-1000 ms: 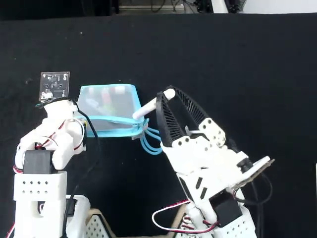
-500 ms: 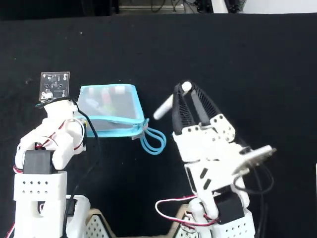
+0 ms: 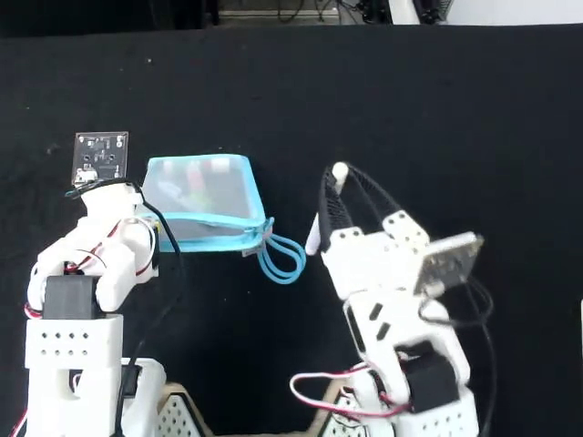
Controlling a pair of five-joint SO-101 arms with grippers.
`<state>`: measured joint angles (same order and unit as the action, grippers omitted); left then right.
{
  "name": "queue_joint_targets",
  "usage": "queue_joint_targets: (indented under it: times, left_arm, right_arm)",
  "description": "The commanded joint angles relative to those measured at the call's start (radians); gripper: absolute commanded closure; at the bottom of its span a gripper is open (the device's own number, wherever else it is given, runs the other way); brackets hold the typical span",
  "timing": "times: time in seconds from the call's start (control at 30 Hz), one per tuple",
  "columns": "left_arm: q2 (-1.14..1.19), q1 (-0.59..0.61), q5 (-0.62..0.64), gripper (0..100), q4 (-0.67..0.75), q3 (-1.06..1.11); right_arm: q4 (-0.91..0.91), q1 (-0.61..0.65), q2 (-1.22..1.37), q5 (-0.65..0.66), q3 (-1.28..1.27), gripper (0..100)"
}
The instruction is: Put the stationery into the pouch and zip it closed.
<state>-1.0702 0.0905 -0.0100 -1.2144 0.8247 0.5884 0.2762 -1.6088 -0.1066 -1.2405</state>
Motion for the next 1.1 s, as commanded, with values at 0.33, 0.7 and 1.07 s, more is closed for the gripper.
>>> queue_joint_targets:
  times: [0.33, 0.7, 1.07]
  left_arm:
    - [0.0, 0.01, -0.006, 97, 0.02, -0.004]
    - [0.0, 0.01, -0.006, 97, 0.02, -0.004]
    - [0.0, 0.01, -0.006, 97, 0.02, -0.002]
  right_arm:
    - [0.008, -0.226, 0.456, 0.012, 0.162, 98.4]
    - [0.064, -0.235, 0.713, 0.092, 0.286, 98.3]
    - [0.273, -0.239, 1.273, 0.091, 0.665, 98.2]
